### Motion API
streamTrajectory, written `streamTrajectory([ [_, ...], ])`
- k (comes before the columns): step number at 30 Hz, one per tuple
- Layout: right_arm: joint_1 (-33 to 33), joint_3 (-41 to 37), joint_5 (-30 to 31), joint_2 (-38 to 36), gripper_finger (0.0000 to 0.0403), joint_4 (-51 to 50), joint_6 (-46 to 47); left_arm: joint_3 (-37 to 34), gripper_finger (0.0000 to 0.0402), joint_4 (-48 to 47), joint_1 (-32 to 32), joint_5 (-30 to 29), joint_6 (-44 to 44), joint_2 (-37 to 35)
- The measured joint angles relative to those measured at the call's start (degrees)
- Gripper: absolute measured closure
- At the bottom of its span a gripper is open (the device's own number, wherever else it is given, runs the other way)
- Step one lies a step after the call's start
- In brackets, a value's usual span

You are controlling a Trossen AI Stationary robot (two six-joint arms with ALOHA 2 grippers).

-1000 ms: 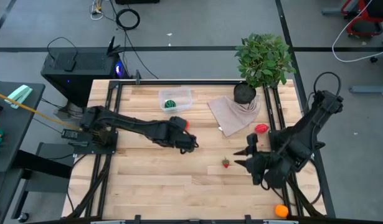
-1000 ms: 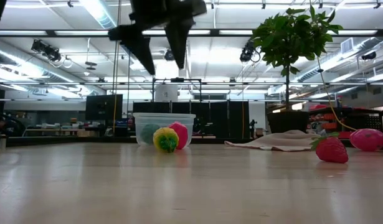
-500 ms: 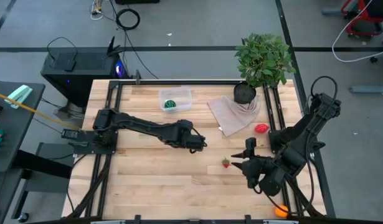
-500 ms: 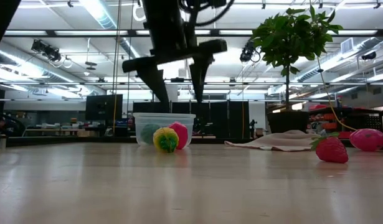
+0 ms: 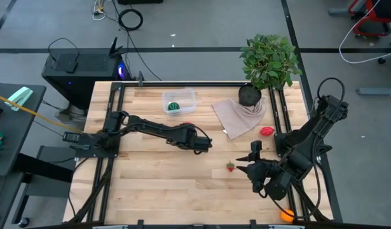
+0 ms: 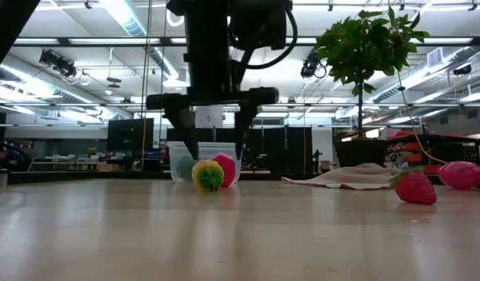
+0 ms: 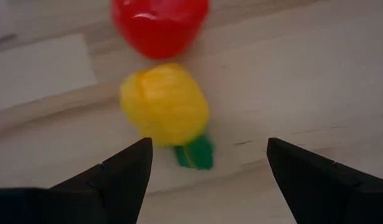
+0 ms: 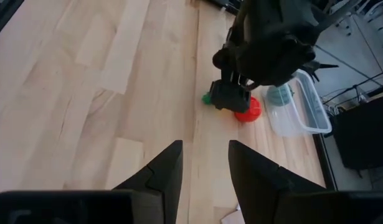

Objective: Pick and placing Produce into tupperware
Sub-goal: Put the yellow pineapple into the container

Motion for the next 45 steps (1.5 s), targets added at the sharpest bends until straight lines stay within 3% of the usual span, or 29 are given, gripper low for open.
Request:
streamTrajectory([
  [6, 0.0, 0.0, -0.1, 0.0, 0.0266, 0.0, 1.0, 0.0, 0.0067, -4.9, 0.9, 1.3, -3.5, -0.2],
  [19, 0.0, 0.0, -0.1, 0.0, 0.0266, 0.0, 0.9, 0.0, 0.0012, -4.1, 4.9, 0.3, -5.6, -0.1],
  [45, -0.1, 0.0, 0.1, 0.0, 0.0266, 0.0, 1.0, 0.0, 0.001, -1.6, 5.6, 1.9, -7.5, 5.2],
])
